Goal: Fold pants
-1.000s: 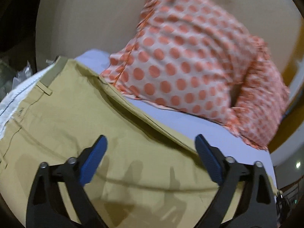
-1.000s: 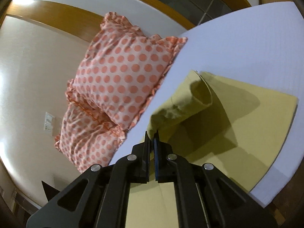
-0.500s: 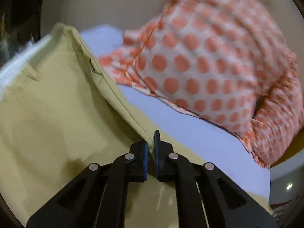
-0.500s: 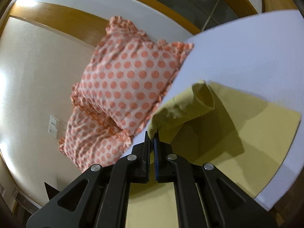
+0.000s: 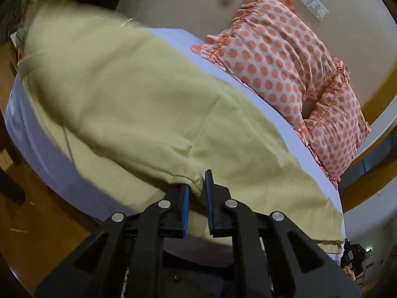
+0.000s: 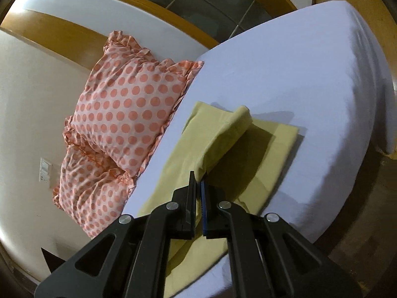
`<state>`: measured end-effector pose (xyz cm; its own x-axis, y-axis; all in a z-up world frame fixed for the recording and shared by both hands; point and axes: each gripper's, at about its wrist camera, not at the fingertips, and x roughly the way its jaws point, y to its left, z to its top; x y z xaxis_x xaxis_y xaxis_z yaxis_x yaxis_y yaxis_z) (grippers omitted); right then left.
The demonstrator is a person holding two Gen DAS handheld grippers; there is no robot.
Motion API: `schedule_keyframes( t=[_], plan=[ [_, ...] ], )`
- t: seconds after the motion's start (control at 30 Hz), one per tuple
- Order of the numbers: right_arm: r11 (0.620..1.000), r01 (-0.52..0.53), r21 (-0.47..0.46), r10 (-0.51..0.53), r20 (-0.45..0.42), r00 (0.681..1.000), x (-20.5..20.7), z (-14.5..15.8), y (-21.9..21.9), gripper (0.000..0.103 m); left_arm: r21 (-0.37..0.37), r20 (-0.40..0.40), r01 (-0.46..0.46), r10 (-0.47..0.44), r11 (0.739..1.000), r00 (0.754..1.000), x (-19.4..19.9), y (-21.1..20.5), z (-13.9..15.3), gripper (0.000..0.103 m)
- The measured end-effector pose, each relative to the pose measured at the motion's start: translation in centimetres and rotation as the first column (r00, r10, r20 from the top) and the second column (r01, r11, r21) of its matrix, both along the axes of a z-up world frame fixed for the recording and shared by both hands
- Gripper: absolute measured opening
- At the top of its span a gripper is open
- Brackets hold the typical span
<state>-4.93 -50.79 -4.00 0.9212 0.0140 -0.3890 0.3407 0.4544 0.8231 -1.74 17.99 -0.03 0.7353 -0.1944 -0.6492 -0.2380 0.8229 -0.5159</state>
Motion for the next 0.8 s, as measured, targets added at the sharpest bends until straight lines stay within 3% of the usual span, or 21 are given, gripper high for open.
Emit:
schedule_keyframes(
  t=[0.33, 0.4, 0.43, 0.47, 0.57, 0.63, 0.7, 0.8],
  plan=[
    [0.998, 0.019, -0.056, -0.023, -0.075, 0.997, -1.2, 0.1, 0.0, 0.005, 0.022, 0.048, 0.058, -0.059, 0.998, 0.997, -2.0, -0.4, -0.8, 0.012],
    [0.993, 0.065, -0.101, -0.075, -0.096, 0.993, -2.2, 0.6, 0.2, 0.028, 0.042, 0.068, 0.076, -0.079, 0.996, 0.995, -2.6, -0.4, -0.6, 0.015],
    [0.984, 0.110, -0.139, -0.124, -0.093, 0.988, -3.0, 1.0, 0.2, 0.052, 0.050, 0.077, 0.086, -0.090, 0.995, 0.993, -3.0, -0.5, -0.5, 0.021],
    [0.977, 0.138, -0.164, -0.153, -0.084, 0.985, -3.6, 1.3, 0.2, 0.066, 0.065, 0.091, 0.096, -0.102, 0.993, 0.991, -3.5, -0.6, -0.3, 0.029],
    [0.968, 0.162, -0.193, -0.183, -0.095, 0.978, -4.1, 1.0, -0.2, 0.066, 0.095, 0.125, 0.116, -0.127, 0.989, 0.984, -4.8, -0.6, -0.1, 0.041],
    [0.979, 0.140, -0.150, -0.157, -0.101, 0.982, -3.6, 0.0, -0.4, 0.065, 0.106, 0.134, 0.123, -0.137, 0.987, 0.981, -5.3, -0.6, -0.1, 0.044],
    [0.975, 0.138, -0.172, -0.154, -0.086, 0.984, -3.4, 0.0, 0.0, 0.065, 0.096, 0.143, 0.129, -0.142, 0.987, 0.979, -5.7, -0.4, -0.3, 0.046],
    [0.986, 0.055, -0.155, -0.063, -0.047, 0.997, -2.0, -0.5, 0.8, 0.051, 0.072, 0.161, 0.126, -0.136, 0.989, 0.978, -6.2, 0.0, -0.6, 0.051]
  ],
)
